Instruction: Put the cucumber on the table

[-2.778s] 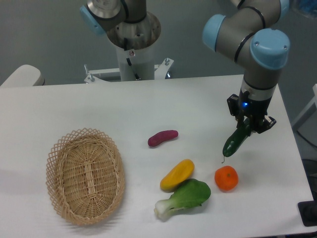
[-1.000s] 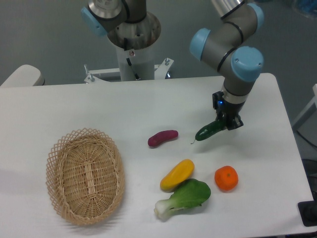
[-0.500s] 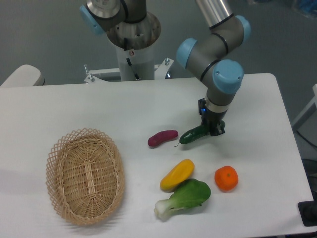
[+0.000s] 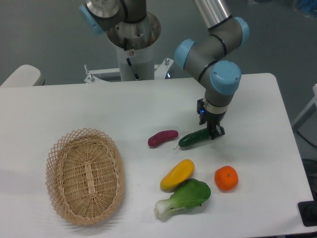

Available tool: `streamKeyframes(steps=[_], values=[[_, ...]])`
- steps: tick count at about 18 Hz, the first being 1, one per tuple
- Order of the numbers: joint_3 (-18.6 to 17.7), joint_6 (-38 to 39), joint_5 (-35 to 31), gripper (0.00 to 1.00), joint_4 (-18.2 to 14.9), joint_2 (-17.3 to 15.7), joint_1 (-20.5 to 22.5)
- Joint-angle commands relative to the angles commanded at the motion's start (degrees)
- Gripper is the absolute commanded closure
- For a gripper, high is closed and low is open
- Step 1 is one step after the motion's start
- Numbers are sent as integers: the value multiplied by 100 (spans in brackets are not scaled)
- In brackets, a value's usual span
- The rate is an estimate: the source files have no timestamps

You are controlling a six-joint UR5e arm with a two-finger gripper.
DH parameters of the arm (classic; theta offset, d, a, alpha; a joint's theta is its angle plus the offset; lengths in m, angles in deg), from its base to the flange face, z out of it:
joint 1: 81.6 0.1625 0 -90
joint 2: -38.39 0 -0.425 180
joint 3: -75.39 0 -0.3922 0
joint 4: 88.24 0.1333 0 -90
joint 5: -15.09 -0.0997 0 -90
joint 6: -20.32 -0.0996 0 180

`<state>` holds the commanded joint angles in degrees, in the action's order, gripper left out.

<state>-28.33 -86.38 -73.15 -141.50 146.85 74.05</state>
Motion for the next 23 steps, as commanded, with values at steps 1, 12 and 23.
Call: streamKeyframes(steps=[1, 12, 23], values=[[53, 227, 0, 0, 0, -53, -9], [686, 1091, 887, 0, -194, -501, 597], [1942, -813, 748, 0, -1687, -441, 1511]])
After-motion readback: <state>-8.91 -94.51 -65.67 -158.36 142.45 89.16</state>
